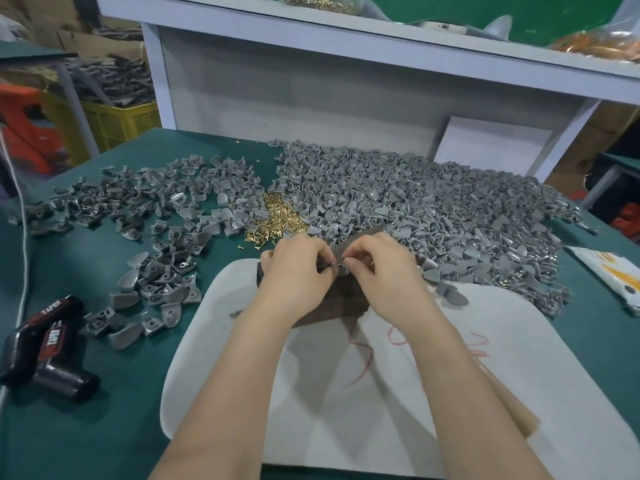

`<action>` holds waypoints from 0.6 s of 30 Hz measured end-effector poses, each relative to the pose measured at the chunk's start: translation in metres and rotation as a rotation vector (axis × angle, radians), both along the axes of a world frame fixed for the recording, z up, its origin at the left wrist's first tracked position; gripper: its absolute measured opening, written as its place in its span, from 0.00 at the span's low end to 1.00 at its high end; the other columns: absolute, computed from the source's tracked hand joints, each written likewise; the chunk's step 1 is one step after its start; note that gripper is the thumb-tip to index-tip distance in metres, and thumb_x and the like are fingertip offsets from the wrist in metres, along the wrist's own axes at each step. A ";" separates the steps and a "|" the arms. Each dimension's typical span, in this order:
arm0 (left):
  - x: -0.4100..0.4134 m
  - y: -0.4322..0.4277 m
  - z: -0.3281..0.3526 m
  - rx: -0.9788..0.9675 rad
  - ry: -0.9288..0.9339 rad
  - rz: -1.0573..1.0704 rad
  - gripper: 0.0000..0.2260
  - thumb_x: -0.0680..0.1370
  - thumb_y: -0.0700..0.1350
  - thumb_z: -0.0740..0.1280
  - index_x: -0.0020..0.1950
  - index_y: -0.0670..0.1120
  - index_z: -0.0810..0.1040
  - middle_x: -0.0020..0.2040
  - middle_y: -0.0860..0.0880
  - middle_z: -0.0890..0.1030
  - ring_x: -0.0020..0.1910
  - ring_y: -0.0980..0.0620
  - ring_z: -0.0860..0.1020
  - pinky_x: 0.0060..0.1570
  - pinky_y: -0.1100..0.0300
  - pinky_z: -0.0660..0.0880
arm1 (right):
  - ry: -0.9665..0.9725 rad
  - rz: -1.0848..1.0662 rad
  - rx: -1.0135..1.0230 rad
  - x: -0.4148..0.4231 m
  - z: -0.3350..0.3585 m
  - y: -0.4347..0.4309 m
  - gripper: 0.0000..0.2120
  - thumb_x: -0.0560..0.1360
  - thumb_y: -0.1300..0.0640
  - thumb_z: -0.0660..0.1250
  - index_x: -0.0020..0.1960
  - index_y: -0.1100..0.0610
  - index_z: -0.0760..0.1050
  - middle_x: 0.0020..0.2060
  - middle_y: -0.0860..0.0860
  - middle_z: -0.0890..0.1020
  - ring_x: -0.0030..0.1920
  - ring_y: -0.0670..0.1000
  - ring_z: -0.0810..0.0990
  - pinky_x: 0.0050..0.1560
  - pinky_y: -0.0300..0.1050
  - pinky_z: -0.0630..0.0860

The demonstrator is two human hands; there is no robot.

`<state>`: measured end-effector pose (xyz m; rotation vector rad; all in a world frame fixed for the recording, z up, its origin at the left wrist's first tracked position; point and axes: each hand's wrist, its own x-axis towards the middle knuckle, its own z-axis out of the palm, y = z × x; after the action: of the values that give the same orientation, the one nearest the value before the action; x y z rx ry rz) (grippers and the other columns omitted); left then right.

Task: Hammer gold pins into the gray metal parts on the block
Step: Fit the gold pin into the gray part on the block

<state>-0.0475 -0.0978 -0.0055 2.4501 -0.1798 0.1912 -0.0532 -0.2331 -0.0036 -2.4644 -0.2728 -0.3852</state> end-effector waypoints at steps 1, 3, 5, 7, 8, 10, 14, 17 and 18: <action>0.000 0.000 0.000 0.005 -0.003 -0.001 0.04 0.76 0.50 0.68 0.40 0.56 0.76 0.49 0.55 0.79 0.57 0.49 0.75 0.56 0.52 0.65 | -0.001 0.000 -0.028 -0.001 0.000 0.002 0.03 0.75 0.63 0.66 0.46 0.58 0.78 0.44 0.50 0.73 0.44 0.50 0.73 0.49 0.41 0.68; 0.000 -0.001 -0.001 0.002 -0.007 -0.007 0.05 0.75 0.50 0.68 0.40 0.56 0.75 0.48 0.55 0.79 0.56 0.49 0.75 0.55 0.52 0.65 | -0.001 -0.009 -0.076 -0.001 0.001 0.004 0.03 0.75 0.63 0.65 0.47 0.60 0.78 0.46 0.53 0.73 0.46 0.54 0.75 0.51 0.47 0.70; 0.000 0.000 -0.001 -0.011 -0.003 -0.009 0.05 0.75 0.51 0.69 0.40 0.56 0.75 0.48 0.55 0.79 0.56 0.49 0.75 0.56 0.52 0.66 | -0.001 -0.016 -0.100 -0.002 0.002 0.006 0.04 0.76 0.62 0.65 0.47 0.60 0.78 0.47 0.54 0.74 0.48 0.55 0.75 0.52 0.50 0.71; 0.000 0.001 -0.001 -0.017 0.006 -0.010 0.05 0.75 0.51 0.69 0.40 0.55 0.75 0.48 0.55 0.80 0.56 0.49 0.75 0.57 0.52 0.66 | -0.006 -0.021 -0.110 -0.003 0.002 0.008 0.04 0.76 0.62 0.65 0.47 0.60 0.78 0.46 0.53 0.74 0.48 0.54 0.74 0.51 0.48 0.70; 0.000 0.002 0.000 -0.022 0.012 -0.011 0.05 0.75 0.51 0.69 0.40 0.55 0.75 0.47 0.55 0.80 0.56 0.49 0.76 0.57 0.52 0.67 | -0.009 -0.024 -0.118 -0.003 0.002 0.009 0.04 0.76 0.62 0.64 0.47 0.60 0.78 0.46 0.54 0.74 0.48 0.54 0.74 0.51 0.47 0.69; -0.001 0.002 0.001 -0.042 0.027 -0.012 0.05 0.75 0.50 0.70 0.40 0.55 0.75 0.47 0.55 0.81 0.55 0.49 0.76 0.59 0.50 0.68 | -0.006 -0.032 -0.137 -0.003 0.003 0.011 0.04 0.76 0.61 0.64 0.47 0.60 0.77 0.48 0.54 0.75 0.49 0.54 0.74 0.51 0.47 0.68; -0.001 0.003 0.002 -0.075 0.053 -0.031 0.04 0.75 0.49 0.70 0.41 0.56 0.77 0.47 0.54 0.81 0.55 0.49 0.77 0.60 0.48 0.70 | 0.016 -0.054 -0.177 -0.004 0.006 0.013 0.04 0.77 0.60 0.63 0.48 0.58 0.76 0.50 0.53 0.74 0.51 0.54 0.74 0.53 0.45 0.68; -0.001 0.003 0.002 -0.058 0.047 -0.023 0.01 0.75 0.50 0.69 0.44 0.55 0.80 0.48 0.54 0.81 0.55 0.49 0.77 0.60 0.48 0.70 | 0.056 -0.076 -0.251 -0.002 0.011 0.015 0.05 0.78 0.59 0.61 0.50 0.57 0.75 0.52 0.53 0.74 0.54 0.54 0.73 0.54 0.45 0.68; -0.001 0.003 0.002 -0.049 0.044 -0.018 0.02 0.75 0.51 0.69 0.45 0.54 0.80 0.48 0.54 0.81 0.55 0.49 0.77 0.61 0.48 0.69 | 0.065 -0.078 -0.291 -0.001 0.013 0.016 0.05 0.77 0.60 0.61 0.51 0.57 0.75 0.53 0.53 0.74 0.54 0.54 0.73 0.53 0.44 0.68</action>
<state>-0.0487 -0.0953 -0.0037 2.4009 -0.1757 0.1323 -0.0538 -0.2176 0.0090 -2.7745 -0.2191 -0.3160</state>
